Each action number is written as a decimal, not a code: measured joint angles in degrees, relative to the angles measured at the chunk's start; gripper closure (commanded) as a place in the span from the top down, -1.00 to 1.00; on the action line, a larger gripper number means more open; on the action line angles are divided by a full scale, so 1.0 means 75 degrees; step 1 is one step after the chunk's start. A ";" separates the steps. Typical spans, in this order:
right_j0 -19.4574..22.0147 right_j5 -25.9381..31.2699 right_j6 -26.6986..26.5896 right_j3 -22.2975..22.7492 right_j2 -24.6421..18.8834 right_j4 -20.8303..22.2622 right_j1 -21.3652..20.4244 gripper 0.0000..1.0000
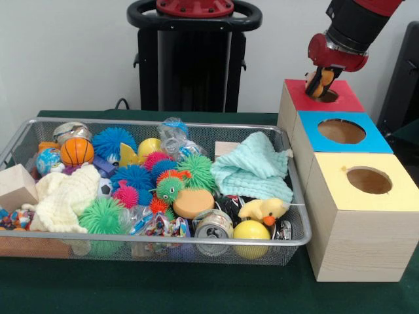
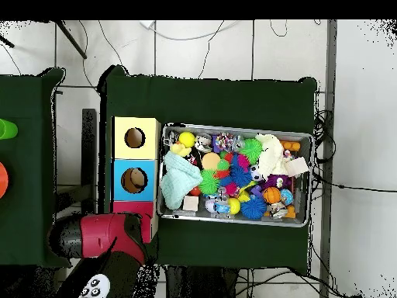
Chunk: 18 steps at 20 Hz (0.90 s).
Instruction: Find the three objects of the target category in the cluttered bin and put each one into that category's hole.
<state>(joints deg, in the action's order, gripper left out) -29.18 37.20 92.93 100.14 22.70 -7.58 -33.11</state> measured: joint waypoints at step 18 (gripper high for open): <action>-0.0098 0.0000 0.0019 -0.0021 0.0175 -0.0055 0.0040 -1.00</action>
<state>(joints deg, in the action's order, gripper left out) -29.91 37.20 93.07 99.98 24.02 -8.00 -32.81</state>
